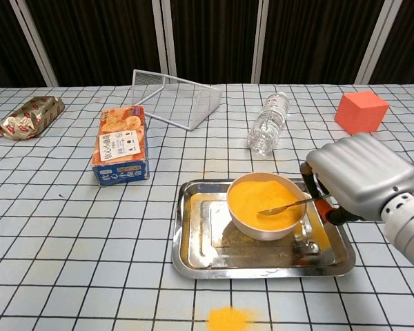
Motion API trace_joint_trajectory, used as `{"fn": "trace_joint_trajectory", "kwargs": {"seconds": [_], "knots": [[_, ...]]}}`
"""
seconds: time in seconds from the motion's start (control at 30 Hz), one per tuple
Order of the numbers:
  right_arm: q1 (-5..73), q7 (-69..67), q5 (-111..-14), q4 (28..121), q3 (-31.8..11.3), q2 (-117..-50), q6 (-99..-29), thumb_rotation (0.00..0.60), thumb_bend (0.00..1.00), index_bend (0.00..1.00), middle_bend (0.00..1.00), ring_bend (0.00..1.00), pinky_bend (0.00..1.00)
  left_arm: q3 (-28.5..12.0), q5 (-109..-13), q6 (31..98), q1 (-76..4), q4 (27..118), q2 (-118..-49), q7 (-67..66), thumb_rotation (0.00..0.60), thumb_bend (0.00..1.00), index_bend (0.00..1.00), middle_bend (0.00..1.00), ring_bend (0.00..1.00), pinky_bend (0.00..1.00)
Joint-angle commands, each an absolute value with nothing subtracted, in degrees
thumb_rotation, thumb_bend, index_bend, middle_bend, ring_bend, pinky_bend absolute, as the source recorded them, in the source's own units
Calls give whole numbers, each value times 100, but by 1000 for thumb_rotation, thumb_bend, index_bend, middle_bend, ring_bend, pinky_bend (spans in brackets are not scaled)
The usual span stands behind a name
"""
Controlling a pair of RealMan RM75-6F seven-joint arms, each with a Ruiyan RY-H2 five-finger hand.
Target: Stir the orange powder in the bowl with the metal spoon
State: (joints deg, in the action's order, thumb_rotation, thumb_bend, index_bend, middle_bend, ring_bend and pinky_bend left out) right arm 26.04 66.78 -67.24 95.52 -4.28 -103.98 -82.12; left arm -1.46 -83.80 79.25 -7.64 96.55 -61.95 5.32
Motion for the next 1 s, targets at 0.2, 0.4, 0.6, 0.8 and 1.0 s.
{"fn": "trace_joint_trajectory", "kwargs": {"seconds": [0.2,0.4,0.6,0.8,1.0], "knots": [[2595,6628,-6801,9507,-434,-10402,-8223,600,525,655,579,632,821,-147,-8380,7925,-765,9655,-6193,533,600,6,0,0,0,0],[2584,6581,-6844,9479,-427,-10402,-8216,600,538,691,611,639,821,-147,-8379,7926,-764,9656,-6194,531,600,6,0,0,0,0],[2588,6451,-6964,9405,-441,-10402,-8207,600,608,780,678,674,821,-151,-8372,7922,-765,9656,-6195,529,600,6,0,0,0,0],[2590,6235,-7141,9345,-450,-10357,-8189,600,698,868,735,718,821,-150,-8367,7918,-765,9658,-6194,526,600,6,0,0,0,0],[2587,6125,-7276,9332,-416,-10317,-8149,600,769,917,764,737,821,-151,-8360,7919,-764,9665,-6193,514,600,6,0,0,0,0]]}}
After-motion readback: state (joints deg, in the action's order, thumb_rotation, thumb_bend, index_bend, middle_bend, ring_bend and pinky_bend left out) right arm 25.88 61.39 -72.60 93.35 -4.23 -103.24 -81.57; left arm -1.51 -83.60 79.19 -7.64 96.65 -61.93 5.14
